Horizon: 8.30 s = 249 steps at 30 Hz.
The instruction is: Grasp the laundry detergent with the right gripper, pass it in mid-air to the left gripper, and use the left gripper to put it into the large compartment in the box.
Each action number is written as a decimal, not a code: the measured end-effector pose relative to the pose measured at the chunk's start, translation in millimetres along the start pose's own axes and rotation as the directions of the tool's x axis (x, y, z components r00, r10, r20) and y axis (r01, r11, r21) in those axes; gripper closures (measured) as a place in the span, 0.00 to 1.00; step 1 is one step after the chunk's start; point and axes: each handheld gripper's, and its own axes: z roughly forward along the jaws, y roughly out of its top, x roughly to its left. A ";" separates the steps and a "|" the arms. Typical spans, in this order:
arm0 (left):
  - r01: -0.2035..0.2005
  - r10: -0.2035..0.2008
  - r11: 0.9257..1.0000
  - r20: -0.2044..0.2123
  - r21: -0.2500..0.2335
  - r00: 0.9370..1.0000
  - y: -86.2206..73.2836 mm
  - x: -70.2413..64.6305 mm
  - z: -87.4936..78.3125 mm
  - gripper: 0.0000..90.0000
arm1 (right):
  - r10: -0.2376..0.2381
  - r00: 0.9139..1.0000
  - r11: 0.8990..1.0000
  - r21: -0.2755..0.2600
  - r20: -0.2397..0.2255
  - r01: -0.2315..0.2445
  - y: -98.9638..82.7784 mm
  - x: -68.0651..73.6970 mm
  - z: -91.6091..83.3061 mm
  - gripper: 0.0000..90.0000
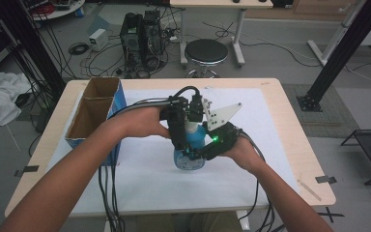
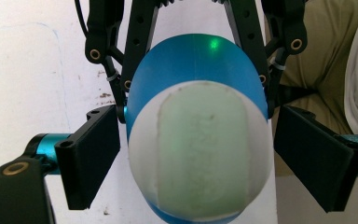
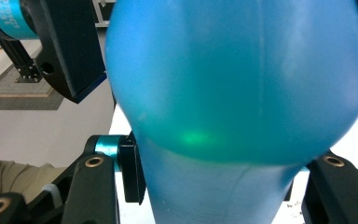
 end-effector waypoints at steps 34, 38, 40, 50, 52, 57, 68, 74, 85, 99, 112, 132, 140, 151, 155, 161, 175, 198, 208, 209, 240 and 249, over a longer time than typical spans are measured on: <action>-0.006 0.006 1.000 0.023 0.001 1.000 1.0 3.7 4.2 0.33 | 0.033 0.999 0.999 0.021 -0.011 -0.032 -0.4 1.8 -0.5 0.48; -0.003 0.003 1.000 0.021 -0.007 1.000 0.5 3.9 4.9 0.33 | 0.040 0.999 0.999 0.020 -0.010 -0.040 -0.3 2.1 -0.1 0.48; -0.004 0.004 1.000 0.019 -0.005 1.000 0.6 3.8 4.4 0.34 | 0.038 0.999 0.999 0.022 -0.011 -0.038 -0.3 2.0 0.0 0.48; -0.018 0.018 1.000 0.010 0.005 1.000 2.3 3.2 3.9 0.41 | 0.017 1.000 1.000 0.022 -0.013 -0.017 -0.6 1.7 1.7 0.48; -0.021 0.021 1.000 0.012 0.005 1.000 2.5 3.1 4.0 0.42 | 0.017 1.000 1.000 0.022 -0.014 -0.017 -0.6 1.8 1.7 0.48; -0.024 0.024 1.000 0.007 -0.004 1.000 3.5 2.5 1.7 0.42 | 0.015 1.000 1.000 0.019 -0.010 -0.015 0.0 2.4 -0.6 0.48; -0.024 0.024 1.000 -0.012 -0.009 1.000 4.9 1.7 -6.9 0.42 | 0.038 0.999 0.999 0.034 0.029 -0.039 1.8 4.9 -18.1 0.25; 0.009 -0.009 1.000 -0.034 -0.001 0.999 -3.6 3.7 -17.0 0.42 | 0.089 0.995 0.993 0.073 0.051 -0.093 -3.5 6.2 -51.7 0.12; 0.102 -0.100 0.995 -0.077 0.022 0.992 -22.2 14.4 -34.8 0.42 | 0.210 0.959 0.926 0.276 0.191 -0.257 -19.5 5.1 -90.0 0.12; 0.242 -0.237 0.970 -0.153 0.016 0.959 -46.9 32.9 -58.2 0.42 | 0.148 0.930 0.789 0.526 0.336 -0.316 -31.3 9.9 -128.3 0.12; 0.434 -0.431 0.900 -0.209 -0.033 0.878 -72.0 38.7 -100.8 0.42 | 0.175 0.937 0.786 0.530 0.302 -0.317 -33.4 11.6 -159.1 0.12; 0.540 -0.541 0.837 -0.278 -0.090 0.793 -148.5 23.3 -181.1 0.42 | 0.182 0.932 0.803 0.500 0.313 -0.325 -31.4 7.3 -172.9 0.12; 0.581 -0.578 0.809 -0.303 -0.091 0.758 -180.7 20.7 -192.0 0.42 | 0.178 0.926 0.803 0.495 0.332 -0.332 -27.6 5.3 -179.2 0.12; 0.604 -0.599 0.792 -0.291 -0.085 0.745 -206.2 27.5 -172.8 0.42 | 0.178 0.922 0.796 0.501 0.343 -0.340 -29.5 5.0 -175.6 0.12; 0.635 -0.643 0.762 -0.269 -0.129 0.717 -212.6 28.4 -160.1 0.42 | 0.191 0.919 0.794 0.495 0.346 -0.351 -29.3 5.8 -174.7 0.12; 0.649 -0.657 0.750 -0.260 -0.130 0.707 -222.2 32.5 -144.8 0.42 | 0.197 0.918 0.787 0.503 0.344 -0.358 -31.3 4.7 -172.9 0.12; 0.620 -0.607 0.784 -0.247 -0.029 0.755 -239.9 43.3 -102.8 0.42 | 0.193 0.918 0.789 0.501 0.347 -0.355 -33.7 3.0 -169.0 0.12; 0.611 -0.592 0.791 -0.212 0.029 0.778 -262.5 52.6 -28.4 0.42 | 0.200 0.918 0.794 0.492 0.343 -0.357 -34.5 6.8 -167.2 0.12; 0.587 -0.562 0.804 -0.202 0.093 0.802 -266.0 53.2 -13.5 0.42 | 0.192 0.923 0.797 0.496 0.334 -0.346 -36.4 6.7 -165.0 0.12; 0.590 -0.565 0.802 -0.199 0.093 0.801 -265.9 53.4 -12.6 0.42 | 0.192 0.923 0.797 0.496 0.334 -0.346 -36.4 6.7 -165.0 0.12; 0.633 -0.618 0.774 -0.212 0.004 0.757 -267.0 48.9 -41.9 0.36 | 0.193 0.916 0.804 0.479 0.352 -0.353 -37.1 11.1 -166.8 0.12; 0.669 -0.668 0.739 -0.232 -0.087 0.707 -265.4 39.5 -59.3 0.30 | 0.188 0.916 0.805 0.478 0.356 -0.351 -36.6 13.2 -168.2 0.12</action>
